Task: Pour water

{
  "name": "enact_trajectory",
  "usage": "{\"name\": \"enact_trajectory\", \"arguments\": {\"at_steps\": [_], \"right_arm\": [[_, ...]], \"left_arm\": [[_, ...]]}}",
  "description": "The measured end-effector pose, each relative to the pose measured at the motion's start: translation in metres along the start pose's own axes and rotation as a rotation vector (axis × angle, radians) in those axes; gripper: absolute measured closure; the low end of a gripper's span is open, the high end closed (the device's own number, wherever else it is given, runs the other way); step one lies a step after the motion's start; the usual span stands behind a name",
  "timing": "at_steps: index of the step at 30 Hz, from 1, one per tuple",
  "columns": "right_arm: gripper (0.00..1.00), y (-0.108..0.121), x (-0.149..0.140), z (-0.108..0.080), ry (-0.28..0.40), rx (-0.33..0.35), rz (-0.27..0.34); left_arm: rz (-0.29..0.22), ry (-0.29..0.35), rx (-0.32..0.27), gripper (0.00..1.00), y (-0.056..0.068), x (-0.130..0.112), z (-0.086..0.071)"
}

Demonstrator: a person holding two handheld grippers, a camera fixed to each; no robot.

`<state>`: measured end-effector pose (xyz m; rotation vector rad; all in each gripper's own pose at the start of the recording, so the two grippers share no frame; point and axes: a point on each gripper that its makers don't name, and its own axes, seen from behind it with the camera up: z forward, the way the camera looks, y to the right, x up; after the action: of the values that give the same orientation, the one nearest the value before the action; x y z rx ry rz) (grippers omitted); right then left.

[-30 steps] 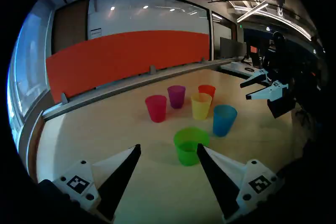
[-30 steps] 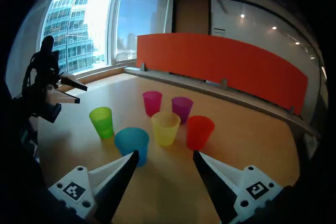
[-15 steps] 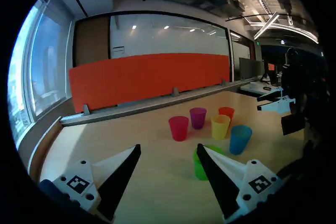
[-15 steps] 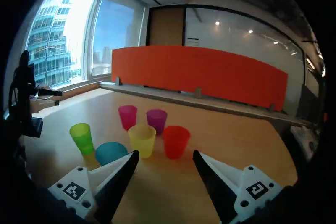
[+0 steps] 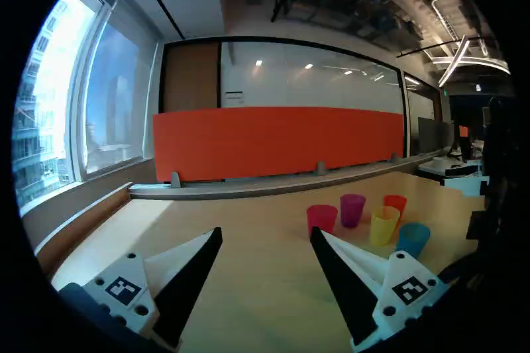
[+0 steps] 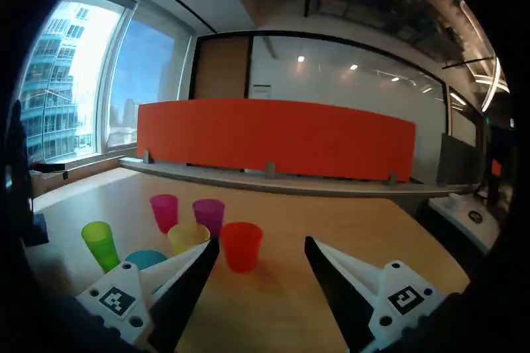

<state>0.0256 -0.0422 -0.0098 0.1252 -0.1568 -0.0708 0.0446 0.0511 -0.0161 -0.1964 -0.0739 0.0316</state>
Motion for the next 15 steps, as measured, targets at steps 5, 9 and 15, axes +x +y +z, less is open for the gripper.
{"name": "enact_trajectory", "arguments": {"at_steps": [5, 9, 15], "right_arm": [[0.0, 0.012, 0.009, 0.0, 0.049, -0.069, 0.028], [0.0, 0.018, 0.014, -0.002, 0.073, -0.099, 0.036], [0.0, 0.025, 0.017, -0.003, 0.101, -0.133, 0.062]], "left_arm": [[-0.03, 0.031, 0.049, 0.01, -0.008, 0.005, -0.001], [-0.04, 0.049, 0.071, 0.01, -0.012, 0.01, -0.002], [-0.029, 0.067, 0.104, 0.01, -0.015, 0.012, -0.002]]}}
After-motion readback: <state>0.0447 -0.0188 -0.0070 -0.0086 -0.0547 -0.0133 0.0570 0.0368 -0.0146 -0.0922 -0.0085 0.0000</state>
